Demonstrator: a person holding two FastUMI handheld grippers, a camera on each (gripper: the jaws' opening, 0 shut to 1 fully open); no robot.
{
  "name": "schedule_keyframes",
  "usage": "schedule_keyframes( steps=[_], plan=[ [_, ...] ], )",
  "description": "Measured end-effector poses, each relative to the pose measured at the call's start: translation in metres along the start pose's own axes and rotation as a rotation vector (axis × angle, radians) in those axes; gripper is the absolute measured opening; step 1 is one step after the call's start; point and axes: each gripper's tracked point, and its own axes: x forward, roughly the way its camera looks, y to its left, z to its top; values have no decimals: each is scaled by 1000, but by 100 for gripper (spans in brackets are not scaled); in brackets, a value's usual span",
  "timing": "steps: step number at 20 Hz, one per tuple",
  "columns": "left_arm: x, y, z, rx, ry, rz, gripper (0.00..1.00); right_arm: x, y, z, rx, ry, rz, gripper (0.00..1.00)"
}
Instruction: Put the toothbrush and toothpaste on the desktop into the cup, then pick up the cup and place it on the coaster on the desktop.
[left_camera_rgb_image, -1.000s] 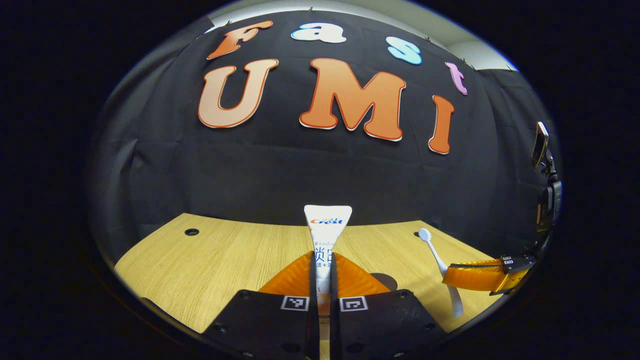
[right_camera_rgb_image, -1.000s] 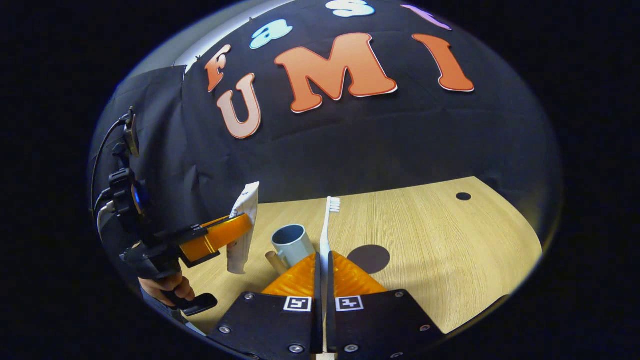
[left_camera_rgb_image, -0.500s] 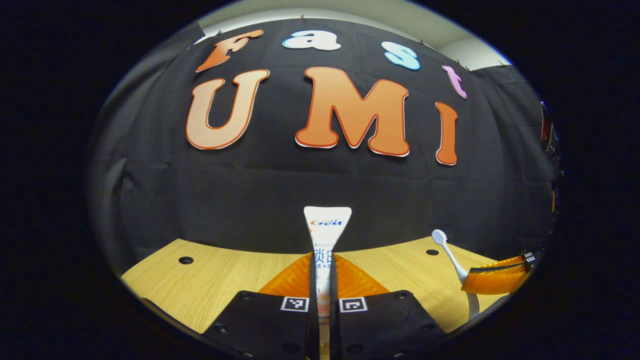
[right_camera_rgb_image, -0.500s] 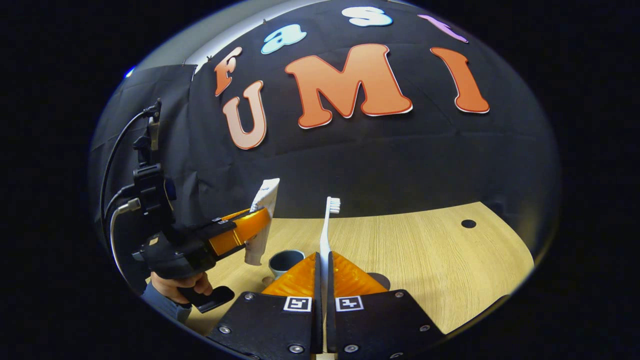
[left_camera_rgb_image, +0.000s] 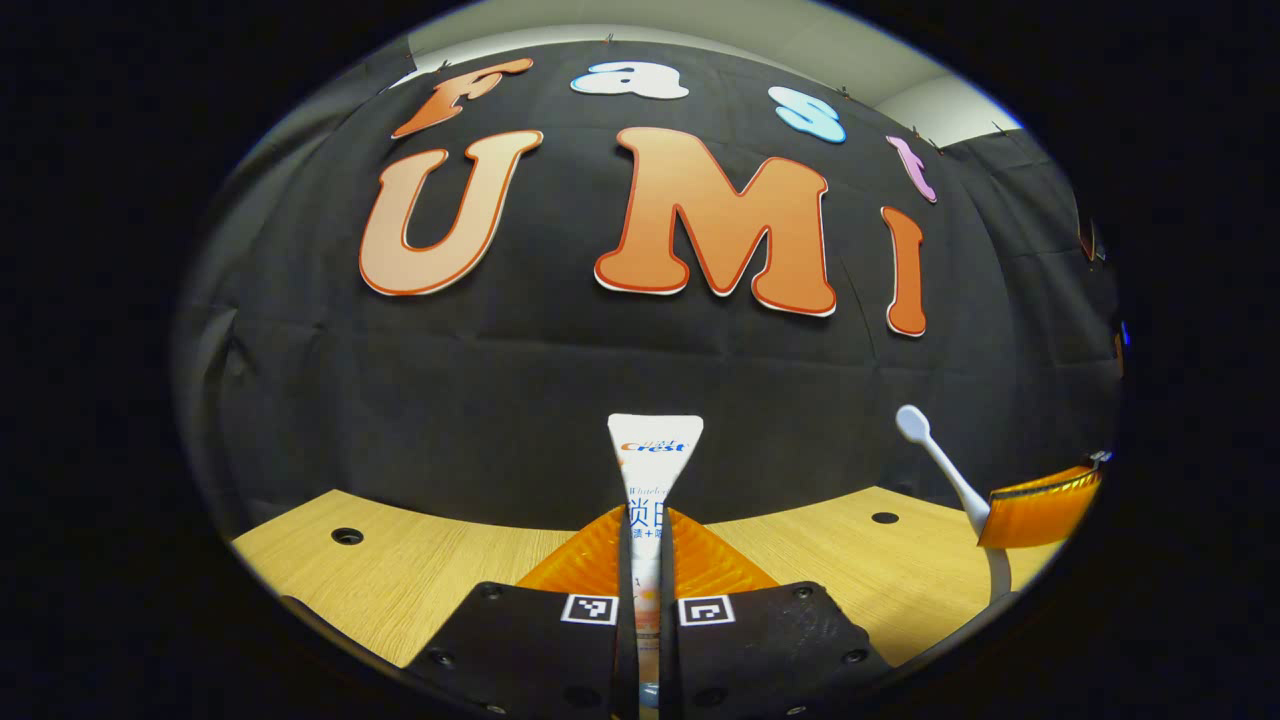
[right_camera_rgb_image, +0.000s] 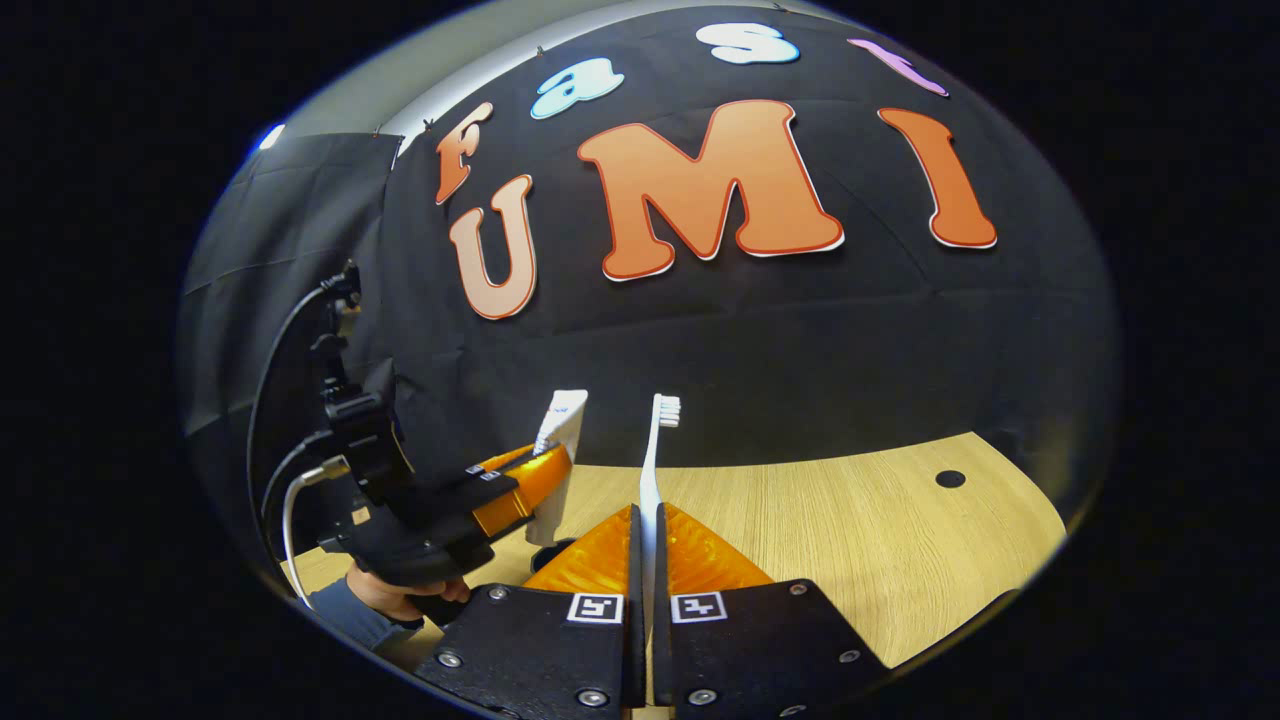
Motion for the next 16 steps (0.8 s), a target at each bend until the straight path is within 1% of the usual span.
schedule_keyframes(
  steps=[3, 6, 10, 13, 16],
  plan=[
    [6, -1, -20, -24, 44, -20, 8, 7, 3, 3, -13, -18, 14, 3],
    [7, -1, -33, -59, 61, -38, 8, 11, 8, 2, -1, -23, 33, 3],
    [6, -5, -45, -110, 75, -59, 8, 15, 7, 8, 2, -47, 41, 3],
    [6, -8, -52, -102, 103, -64, 8, 19, 7, 10, 10, -56, 48, 3],
    [1, -9, -59, -95, 133, -74, 14, 23, 8, 9, 28, -59, 49, 3]
  ],
)
